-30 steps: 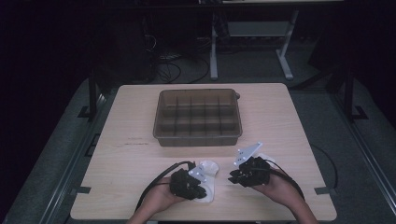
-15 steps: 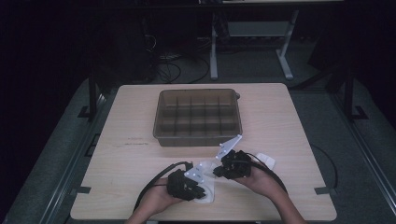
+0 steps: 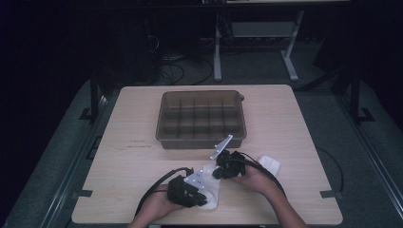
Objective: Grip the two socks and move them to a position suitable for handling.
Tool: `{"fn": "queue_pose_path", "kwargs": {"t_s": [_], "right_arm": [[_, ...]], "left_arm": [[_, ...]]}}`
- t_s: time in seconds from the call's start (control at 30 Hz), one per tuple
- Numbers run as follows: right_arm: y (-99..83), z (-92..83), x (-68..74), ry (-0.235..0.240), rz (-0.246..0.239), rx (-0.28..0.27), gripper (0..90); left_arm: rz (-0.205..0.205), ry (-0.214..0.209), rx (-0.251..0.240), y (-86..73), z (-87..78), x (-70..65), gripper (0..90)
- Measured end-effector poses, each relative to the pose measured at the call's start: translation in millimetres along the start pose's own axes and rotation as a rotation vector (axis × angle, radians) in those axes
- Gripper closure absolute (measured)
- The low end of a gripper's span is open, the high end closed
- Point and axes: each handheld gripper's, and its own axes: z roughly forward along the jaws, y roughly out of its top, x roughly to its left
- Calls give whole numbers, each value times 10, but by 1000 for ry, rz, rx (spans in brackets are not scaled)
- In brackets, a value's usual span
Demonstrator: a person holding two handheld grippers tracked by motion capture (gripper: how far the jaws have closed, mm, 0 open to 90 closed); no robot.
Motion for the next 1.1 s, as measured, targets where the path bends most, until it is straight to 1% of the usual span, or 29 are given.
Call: {"fn": "queue_pose_path", "kwargs": {"t_s": [0.13,0.23,0.3,0.37,0.43,0.5,0.53,0.6,0.67,0.77,0.83,0.87,0.93,1.1], "right_arm": [[-25,-13,-23,-11,0,-2,868],[-55,-29,-53,-15,8,-8,872],[-66,-34,-73,-21,0,-14,876],[-73,-39,-83,-25,2,-14,876],[-76,-42,-90,-29,1,-15,874],[-72,-51,-79,-31,10,-7,859],[-69,-56,-74,-31,3,-9,854],[-53,-96,-43,-25,-10,-36,850],[-36,-112,-23,-24,-12,-47,841],[-8,-77,-35,-27,-16,-32,831],[11,-49,-49,-29,-7,-15,832],[17,-36,-66,-30,-10,-11,834],[18,-10,-96,-30,-2,-1,844],[24,-6,-162,-28,9,-10,850]], "left_arm": [[8,-5,5,18,18,-17,810],[13,-12,9,30,38,-31,810],[17,-14,11,39,51,-41,810],[21,-15,6,52,49,-50,808],[15,-14,-9,61,23,-44,796],[14,-9,-24,71,-14,-43,790],[16,-4,-31,74,-39,-44,789],[18,3,-34,77,-60,-44,790],[14,-2,-36,80,-57,-38,791],[21,-4,-14,72,3,-39,799],[18,-6,-6,60,45,-37,800],[13,-9,-5,54,62,-33,799],[10,-11,-11,52,74,-30,798],[18,-7,-6,77,89,-35,794]]}}
